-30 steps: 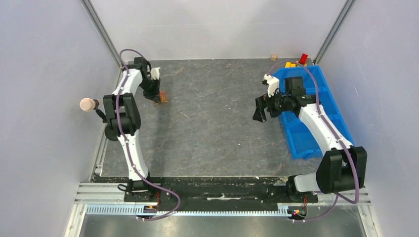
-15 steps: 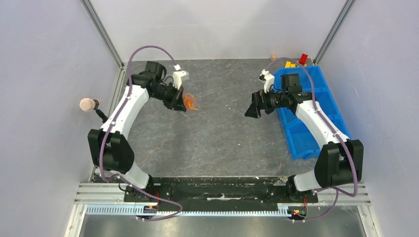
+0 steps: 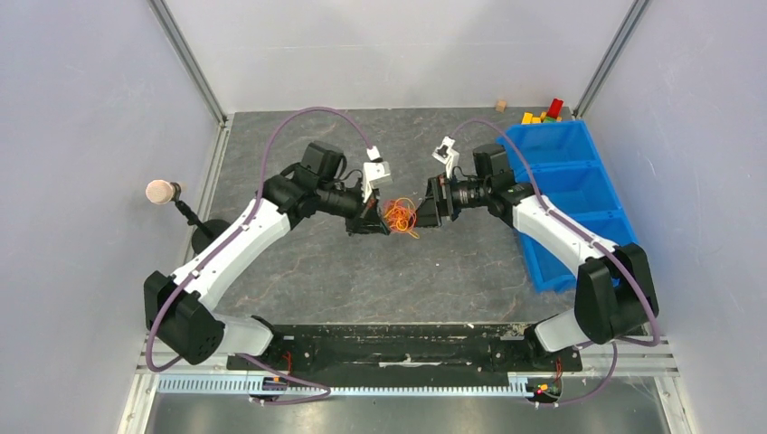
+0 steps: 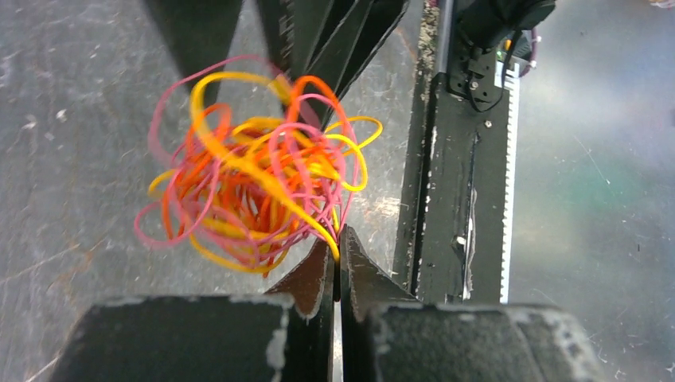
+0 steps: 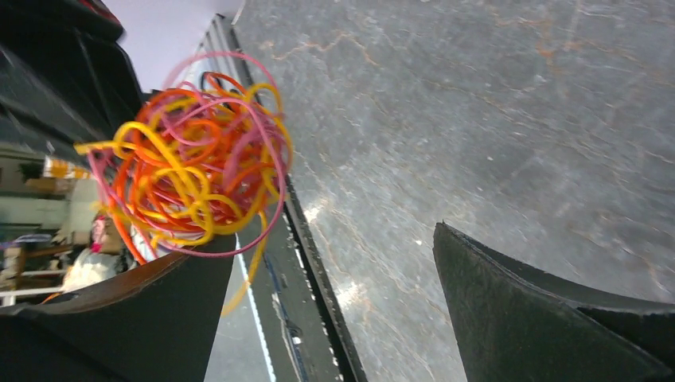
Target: Untangle the cables
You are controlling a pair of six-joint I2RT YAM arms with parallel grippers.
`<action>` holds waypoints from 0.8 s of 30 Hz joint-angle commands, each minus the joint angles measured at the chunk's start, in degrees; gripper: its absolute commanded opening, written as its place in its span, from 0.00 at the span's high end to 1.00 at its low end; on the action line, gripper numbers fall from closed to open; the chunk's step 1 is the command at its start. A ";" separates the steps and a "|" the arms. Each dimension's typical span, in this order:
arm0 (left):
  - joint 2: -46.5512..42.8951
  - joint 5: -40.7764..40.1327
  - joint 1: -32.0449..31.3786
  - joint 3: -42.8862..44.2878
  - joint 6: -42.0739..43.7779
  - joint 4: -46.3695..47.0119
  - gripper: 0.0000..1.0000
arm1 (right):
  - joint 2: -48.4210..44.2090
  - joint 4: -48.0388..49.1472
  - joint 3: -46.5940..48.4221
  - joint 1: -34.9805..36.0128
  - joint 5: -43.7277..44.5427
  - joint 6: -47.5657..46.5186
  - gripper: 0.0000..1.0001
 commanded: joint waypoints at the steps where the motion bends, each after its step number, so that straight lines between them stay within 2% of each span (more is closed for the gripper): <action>1: 0.73 -0.26 -3.37 -0.90 -3.30 7.70 0.98 | 1.41 11.31 -0.47 2.19 -6.03 9.54 0.02; 6: 1.45 -0.61 -3.92 -0.88 -3.78 9.10 0.98 | 0.73 22.10 -1.96 3.24 -6.84 16.33 0.01; 8: 1.14 -0.94 -3.83 -1.55 -3.52 9.25 0.98 | -0.09 30.72 -4.36 3.36 -7.68 22.52 0.10; 12: 0.30 -1.10 -3.32 -3.26 -3.64 10.16 0.98 | -0.07 54.16 -9.67 3.69 -11.28 40.47 0.35; 14: -0.02 0.42 -2.48 -3.89 -3.98 10.67 0.98 | 0.09 64.22 -11.96 3.68 -11.90 47.84 0.43; 15: -0.19 1.01 -2.33 -4.09 -3.76 10.66 0.98 | 0.22 67.24 -12.55 3.69 -11.99 50.35 0.44; 17: -0.51 2.17 -2.28 -4.17 -2.90 10.44 0.98 | 0.51 72.19 -12.83 3.85 -12.02 53.88 0.55; 18: -0.69 2.36 -2.29 -4.23 -2.59 10.43 0.98 | 0.67 71.91 -12.42 3.99 -12.16 53.57 0.63; 19: -0.92 2.17 -2.25 -4.18 -2.46 10.37 0.98 | 0.76 69.40 -11.56 4.00 -12.41 51.71 0.77; 20: -1.08 1.56 -2.12 -4.04 -2.10 9.73 0.98 | 0.58 63.78 -10.49 3.85 -12.20 47.91 0.98; 23: -1.92 -1.00 -0.30 -2.73 -0.36 5.13 0.97 | -1.66 43.99 -7.72 2.21 -8.10 33.75 1.00; 24: -2.04 -2.61 0.91 -1.84 0.66 1.89 0.94 | -2.78 36.25 -6.70 1.24 -5.38 26.91 1.00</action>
